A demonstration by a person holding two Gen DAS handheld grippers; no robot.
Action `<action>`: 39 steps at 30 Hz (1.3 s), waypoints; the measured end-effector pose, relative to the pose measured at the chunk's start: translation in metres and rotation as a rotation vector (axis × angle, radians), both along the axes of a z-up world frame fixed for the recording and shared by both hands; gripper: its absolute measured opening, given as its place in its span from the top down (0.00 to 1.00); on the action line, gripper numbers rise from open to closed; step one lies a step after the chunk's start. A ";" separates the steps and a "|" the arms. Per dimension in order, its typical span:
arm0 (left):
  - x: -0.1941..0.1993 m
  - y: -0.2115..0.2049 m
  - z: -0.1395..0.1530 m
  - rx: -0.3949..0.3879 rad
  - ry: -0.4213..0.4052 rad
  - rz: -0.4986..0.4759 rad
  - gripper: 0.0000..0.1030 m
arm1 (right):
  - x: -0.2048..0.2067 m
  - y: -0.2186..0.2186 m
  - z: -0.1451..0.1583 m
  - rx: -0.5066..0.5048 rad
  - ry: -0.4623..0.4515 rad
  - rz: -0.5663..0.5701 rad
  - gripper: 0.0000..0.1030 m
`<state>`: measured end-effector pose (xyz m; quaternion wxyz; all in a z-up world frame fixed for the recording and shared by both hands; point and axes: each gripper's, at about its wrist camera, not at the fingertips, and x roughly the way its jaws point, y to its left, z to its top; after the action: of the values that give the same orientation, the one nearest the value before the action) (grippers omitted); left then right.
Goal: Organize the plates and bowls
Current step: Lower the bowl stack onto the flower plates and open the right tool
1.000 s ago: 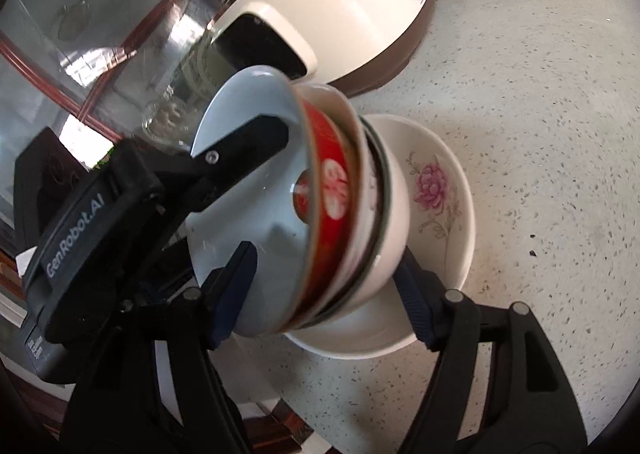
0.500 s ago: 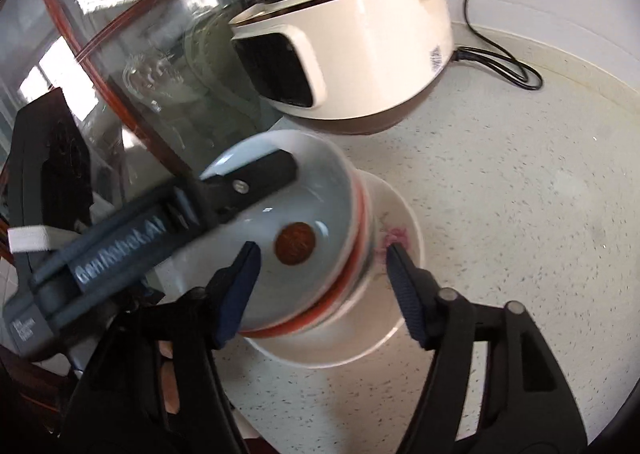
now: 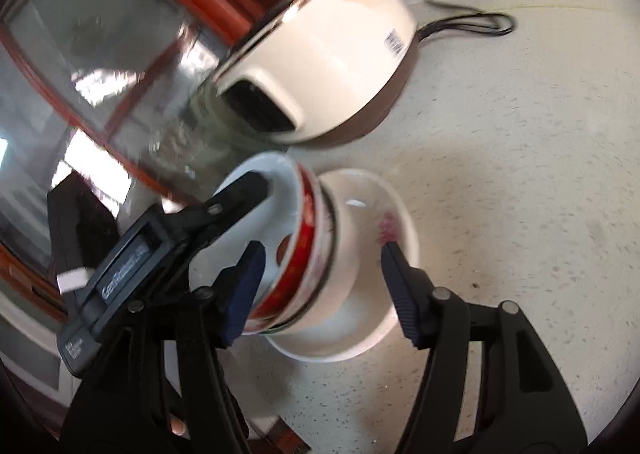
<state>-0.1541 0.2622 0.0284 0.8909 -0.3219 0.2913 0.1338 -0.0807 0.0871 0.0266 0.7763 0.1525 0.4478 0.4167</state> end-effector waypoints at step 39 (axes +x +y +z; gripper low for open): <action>-0.126 -0.130 0.002 0.491 -0.114 0.088 0.00 | -0.150 -0.145 -0.011 -0.093 -0.554 -0.295 0.00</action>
<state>-0.2803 0.1317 0.0300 0.9507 -0.1150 0.1851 0.2208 -0.2309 -0.0583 0.0154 0.9268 0.0608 0.2111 0.3046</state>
